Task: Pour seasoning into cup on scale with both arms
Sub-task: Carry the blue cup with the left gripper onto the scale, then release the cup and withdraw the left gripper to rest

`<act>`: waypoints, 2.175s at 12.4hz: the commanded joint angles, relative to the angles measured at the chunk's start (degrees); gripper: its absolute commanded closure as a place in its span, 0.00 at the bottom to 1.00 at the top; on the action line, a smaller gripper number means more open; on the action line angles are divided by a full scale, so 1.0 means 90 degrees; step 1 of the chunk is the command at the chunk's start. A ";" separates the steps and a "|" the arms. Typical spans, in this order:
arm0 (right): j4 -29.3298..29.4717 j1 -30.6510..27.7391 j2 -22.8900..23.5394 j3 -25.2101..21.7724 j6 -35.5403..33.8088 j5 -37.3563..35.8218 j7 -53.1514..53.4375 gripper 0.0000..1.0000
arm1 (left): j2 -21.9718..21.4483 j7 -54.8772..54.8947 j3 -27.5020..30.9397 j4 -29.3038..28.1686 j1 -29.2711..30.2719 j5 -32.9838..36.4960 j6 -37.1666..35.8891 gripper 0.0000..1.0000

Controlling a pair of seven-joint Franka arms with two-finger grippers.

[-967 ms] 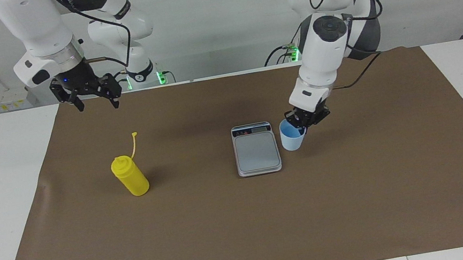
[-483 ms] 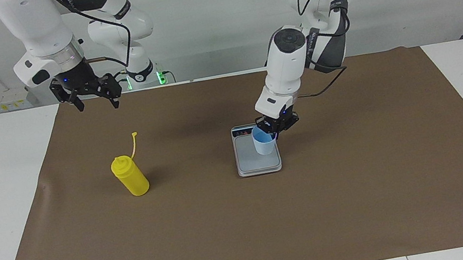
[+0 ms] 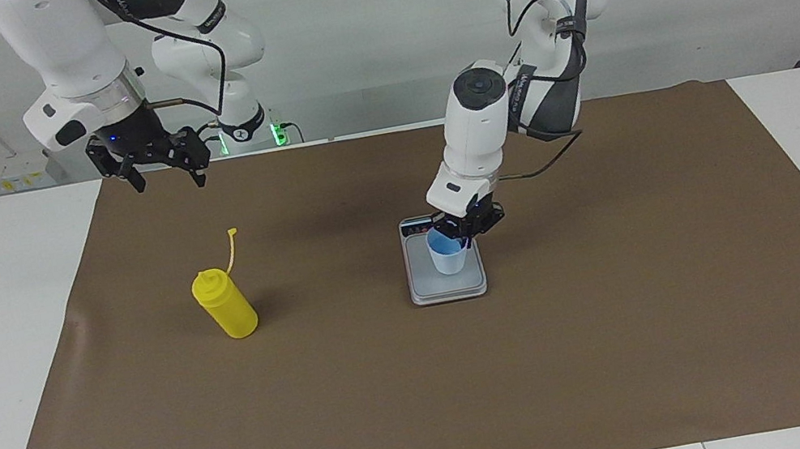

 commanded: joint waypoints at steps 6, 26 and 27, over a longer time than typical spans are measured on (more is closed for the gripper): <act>-0.0088 -0.0054 -0.0112 0.0016 -0.0054 0.0011 0.0029 0.00 | 0.0103 -0.0157 0.0062 -0.0010 -0.0076 0.0169 0.0374 1.00; -0.0088 -0.0054 -0.0112 0.0026 -0.0054 0.0021 0.0029 0.00 | -0.0335 -0.0030 0.0286 0.0243 0.0332 0.0188 -0.0337 0.00; -0.0088 -0.0054 -0.0112 0.0026 -0.0054 0.0021 0.0029 0.00 | -0.0452 0.0105 0.0296 0.0272 0.0479 0.0188 -0.0464 0.00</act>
